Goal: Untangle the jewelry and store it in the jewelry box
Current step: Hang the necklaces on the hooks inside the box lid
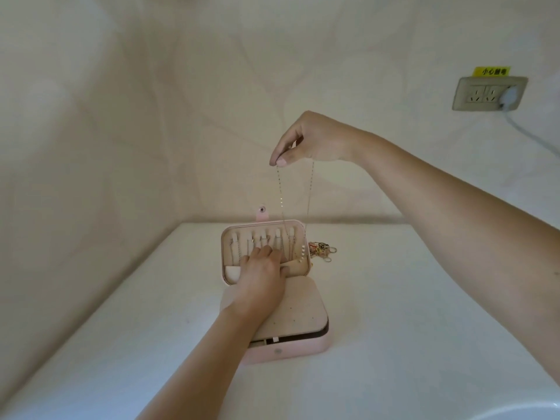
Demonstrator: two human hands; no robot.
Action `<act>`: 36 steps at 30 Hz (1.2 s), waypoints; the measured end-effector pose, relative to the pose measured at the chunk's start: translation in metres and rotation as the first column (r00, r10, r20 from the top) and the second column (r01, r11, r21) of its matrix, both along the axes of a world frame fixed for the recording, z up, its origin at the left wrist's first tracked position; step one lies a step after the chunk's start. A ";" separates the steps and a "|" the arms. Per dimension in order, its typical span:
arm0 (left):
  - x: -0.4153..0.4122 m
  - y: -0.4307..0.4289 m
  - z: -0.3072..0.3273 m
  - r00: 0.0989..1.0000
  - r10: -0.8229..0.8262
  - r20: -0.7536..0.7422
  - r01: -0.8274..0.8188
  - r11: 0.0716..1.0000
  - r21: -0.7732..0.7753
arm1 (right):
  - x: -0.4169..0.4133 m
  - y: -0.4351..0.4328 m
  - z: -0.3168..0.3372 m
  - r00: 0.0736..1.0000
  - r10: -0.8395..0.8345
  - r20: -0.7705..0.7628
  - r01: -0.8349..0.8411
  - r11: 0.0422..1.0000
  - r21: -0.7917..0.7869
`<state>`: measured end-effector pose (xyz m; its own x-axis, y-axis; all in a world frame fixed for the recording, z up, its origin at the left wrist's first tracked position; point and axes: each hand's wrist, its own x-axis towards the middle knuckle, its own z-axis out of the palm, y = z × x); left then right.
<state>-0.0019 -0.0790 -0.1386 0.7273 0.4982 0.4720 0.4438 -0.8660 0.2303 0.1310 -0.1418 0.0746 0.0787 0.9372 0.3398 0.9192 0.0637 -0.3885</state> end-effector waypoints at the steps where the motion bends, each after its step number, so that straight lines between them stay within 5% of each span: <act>1: 0.000 0.000 0.000 1.000 -0.001 0.000 0.001 1.000 0.002 | 0.001 0.002 0.000 1.000 -0.002 -0.003 0.002 1.000 0.003; 36: 0.000 0.002 -0.002 1.000 -0.006 0.027 0.005 0.999 0.052 | 0.022 0.014 -0.067 0.960 -0.032 -0.279 0.037 0.999 0.013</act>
